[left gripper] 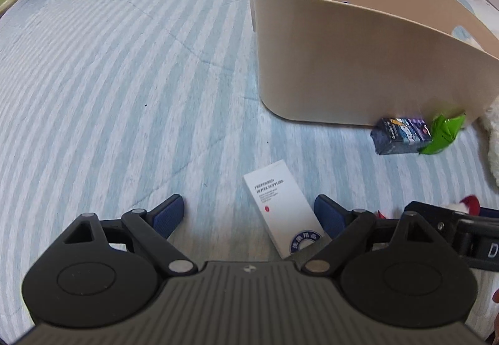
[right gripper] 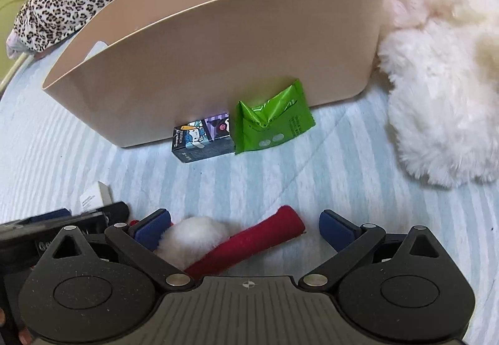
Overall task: Organize objects
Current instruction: 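Grasp the white card with the left tool while the right tool grasps the red hair clip, then drop the card with the left tool into the basket while the right tool drops the clip in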
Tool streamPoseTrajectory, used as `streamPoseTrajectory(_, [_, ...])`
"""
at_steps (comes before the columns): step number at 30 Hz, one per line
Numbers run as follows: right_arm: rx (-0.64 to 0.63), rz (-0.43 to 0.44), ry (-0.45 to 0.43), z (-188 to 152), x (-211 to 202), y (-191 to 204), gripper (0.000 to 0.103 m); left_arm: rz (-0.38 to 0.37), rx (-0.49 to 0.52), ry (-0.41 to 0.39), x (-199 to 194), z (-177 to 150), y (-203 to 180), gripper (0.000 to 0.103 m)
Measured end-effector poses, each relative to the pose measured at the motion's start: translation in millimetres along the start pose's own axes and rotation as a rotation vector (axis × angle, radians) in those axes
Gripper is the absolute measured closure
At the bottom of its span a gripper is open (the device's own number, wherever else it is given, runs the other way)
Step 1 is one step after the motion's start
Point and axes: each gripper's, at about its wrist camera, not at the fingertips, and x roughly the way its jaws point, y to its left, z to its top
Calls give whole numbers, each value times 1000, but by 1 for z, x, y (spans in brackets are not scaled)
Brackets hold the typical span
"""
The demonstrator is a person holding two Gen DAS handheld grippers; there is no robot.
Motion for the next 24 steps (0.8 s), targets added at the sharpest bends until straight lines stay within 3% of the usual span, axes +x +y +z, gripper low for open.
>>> streamPoseTrajectory(1, [2,4,-1,-1,0,0,1,-6,-3,-1,-1,-1,1,20])
streamPoseTrajectory(3, [5,17,-8,-5,-2,2,6,-12,-8,-5,-3,-2,4,36])
streamPoseTrajectory(4, [7,24,-14,-6,-3,3,11,-16,-9,-9,-4,-2,5,40])
streamPoseTrajectory(6, [6,41,-25,-12,-5,7,23,-21,-13,-15,-6,-3,6,60])
streamPoseTrajectory(8, [-2,61,-29,-13,-7,7,39,-25,-17,-20,-8,-3,9,70])
streamPoseTrajectory(11, [-8,74,-42,-13,-10,11,56,-32,-30,-19,-9,-3,13,71])
streamPoseTrajectory(14, [-3,81,-62,-15,-14,14,64,-27,-30,-33,-14,-5,15,71])
streamPoseTrajectory(24, [-10,130,-178,-14,-52,-1,66,-48,3,-127,-49,-5,15,71])
